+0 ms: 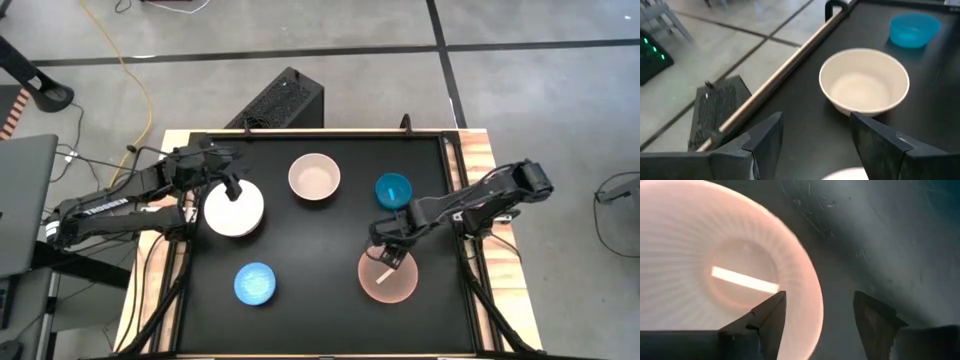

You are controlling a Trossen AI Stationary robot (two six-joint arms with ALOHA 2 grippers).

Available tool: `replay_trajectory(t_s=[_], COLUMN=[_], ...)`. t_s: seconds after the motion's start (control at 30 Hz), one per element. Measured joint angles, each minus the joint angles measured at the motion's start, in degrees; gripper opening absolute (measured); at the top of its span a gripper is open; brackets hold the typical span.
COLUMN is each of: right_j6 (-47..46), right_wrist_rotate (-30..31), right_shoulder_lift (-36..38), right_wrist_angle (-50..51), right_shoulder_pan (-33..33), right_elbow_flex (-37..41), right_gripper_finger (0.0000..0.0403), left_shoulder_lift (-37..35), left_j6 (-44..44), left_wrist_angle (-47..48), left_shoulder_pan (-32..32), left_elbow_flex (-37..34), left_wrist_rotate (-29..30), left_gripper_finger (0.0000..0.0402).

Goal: Nest bowls inside each other
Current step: Stack the pink bowl on top of the white bowl

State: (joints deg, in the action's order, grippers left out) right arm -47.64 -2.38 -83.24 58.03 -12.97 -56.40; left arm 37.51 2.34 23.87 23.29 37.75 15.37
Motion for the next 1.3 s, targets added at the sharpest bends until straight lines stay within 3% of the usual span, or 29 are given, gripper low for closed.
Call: replay_trajectory(t_s=[0.17,0.27,0.43,0.5,0.57,0.67,0.8,1.07,1.2,1.3], right_j6=[4.2,5.5,7.3,8.1,9.5,9.5,9.1,11.2,15.3,17.7], right_wrist_rotate=[1.4,0.9,-0.1,-3.2,-7.2,-11.1,-11.4,-4.8,-4.7,-5.0], right_shoulder_lift=[-5.5,-8.2,-9.8,-9.6,-8.6,-7.2,-5.9,-11.5,-19.8,-27.0], right_wrist_angle=[-1.4,-4.3,-6.4,-6.2,-6.6,-7.6,-11.8,-29.1,-30.6,-29.8], right_shoulder_pan=[0.1,0.4,0.7,1.4,2.7,5.7,11.7,21.6,24.1,24.9], right_elbow_flex=[0.0,0.0,0.0,0.0,-0.1,0.0,-3.7,-17.8,-29.7,-39.7], right_gripper_finger=[0.0224,0.0197,0.0092,0.0039,0.0014,0.0014,0.0005,0.0002,0.0001,0.0001], left_shoulder_lift=[-0.1,-1.0,-5.7,-8.3,-10.5,-12.4,-12.8,-12.8,-12.8,-12.8], left_j6=[-2.4,-2.9,-6.1,-7.2,-9.1,-11.7,-12.6,-8.3,-4.5,1.6], left_wrist_angle=[2.4,4.2,7.0,8.1,8.8,9.6,11.6,11.8,9.9,6.2], left_shoulder_pan=[0.0,0.0,0.0,0.0,0.0,0.0,0.0,0.0,0.0,0.0], left_elbow_flex=[0.0,0.0,0.0,0.0,0.0,0.0,0.0,0.0,0.0,0.0], left_wrist_rotate=[0.0,0.0,6.9,11.4,15.8,20.9,25.2,26.7,25.0,18.1], left_gripper_finger=[0.0220,0.0220,0.0220,0.0220,0.0220,0.0220,0.0220,0.0220,0.0220,0.0220])
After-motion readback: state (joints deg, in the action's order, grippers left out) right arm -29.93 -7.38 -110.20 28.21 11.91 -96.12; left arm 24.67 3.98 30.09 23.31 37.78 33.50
